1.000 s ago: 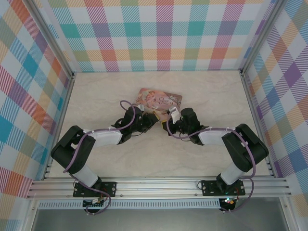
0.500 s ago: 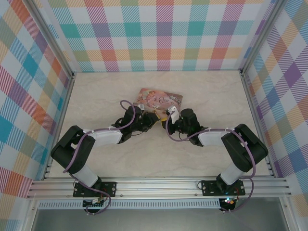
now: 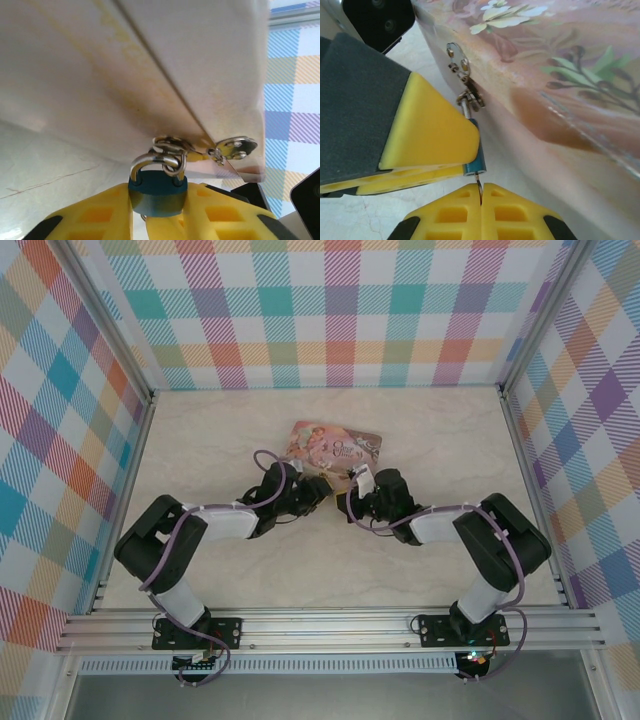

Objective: Unlock a padlock with a key

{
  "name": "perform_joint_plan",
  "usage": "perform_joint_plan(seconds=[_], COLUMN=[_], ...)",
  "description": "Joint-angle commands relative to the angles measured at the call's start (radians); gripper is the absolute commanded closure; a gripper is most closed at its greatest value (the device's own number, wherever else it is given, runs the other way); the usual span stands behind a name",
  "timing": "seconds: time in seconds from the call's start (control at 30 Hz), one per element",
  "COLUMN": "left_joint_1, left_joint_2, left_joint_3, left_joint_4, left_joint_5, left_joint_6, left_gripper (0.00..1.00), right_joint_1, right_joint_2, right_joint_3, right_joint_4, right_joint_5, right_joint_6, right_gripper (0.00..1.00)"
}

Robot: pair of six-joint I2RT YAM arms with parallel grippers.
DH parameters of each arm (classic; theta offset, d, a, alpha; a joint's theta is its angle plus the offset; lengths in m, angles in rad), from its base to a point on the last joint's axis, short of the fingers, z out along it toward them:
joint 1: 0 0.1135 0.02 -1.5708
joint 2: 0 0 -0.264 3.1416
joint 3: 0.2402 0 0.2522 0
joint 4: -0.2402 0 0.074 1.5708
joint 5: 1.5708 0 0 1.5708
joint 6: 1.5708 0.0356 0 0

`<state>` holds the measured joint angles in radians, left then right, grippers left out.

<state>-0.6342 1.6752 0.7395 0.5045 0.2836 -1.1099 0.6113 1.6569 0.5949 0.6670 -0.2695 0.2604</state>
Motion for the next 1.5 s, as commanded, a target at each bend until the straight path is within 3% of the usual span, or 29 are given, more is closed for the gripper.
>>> perform_joint_plan(seconds=[0.0,0.2,0.37,0.73,1.47], left_joint_1=[-0.026,-0.012,0.010,0.021,-0.018], left_joint_2=[-0.010,-0.078,-0.186,-0.169,0.027], left_joint_3=[0.000,-0.080,-0.151,-0.183,-0.163], left_joint_4=[0.055,0.027,-0.004,0.133,0.314], left_joint_5=[0.065,-0.001,-0.046,-0.023,-0.019], left_joint_6=[0.031,0.033,0.047,0.009,-0.094], left_gripper=[0.63,0.32,0.24,0.37,0.52], right_joint_1=[0.015,0.015,0.015,0.028,0.056], right_joint_2=[0.041,0.088,0.065,-0.001,-0.007], right_joint_3=[-0.012,-0.023,-0.015,-0.018,0.023], right_joint_4=[0.047,0.036,0.025,0.001,-0.086], right_joint_5=[-0.042,-0.039,-0.057,-0.056,-0.044], right_joint_6=[0.066,0.111,0.199,0.469,0.531], right_gripper=[1.00,1.00,1.00,1.00,1.00])
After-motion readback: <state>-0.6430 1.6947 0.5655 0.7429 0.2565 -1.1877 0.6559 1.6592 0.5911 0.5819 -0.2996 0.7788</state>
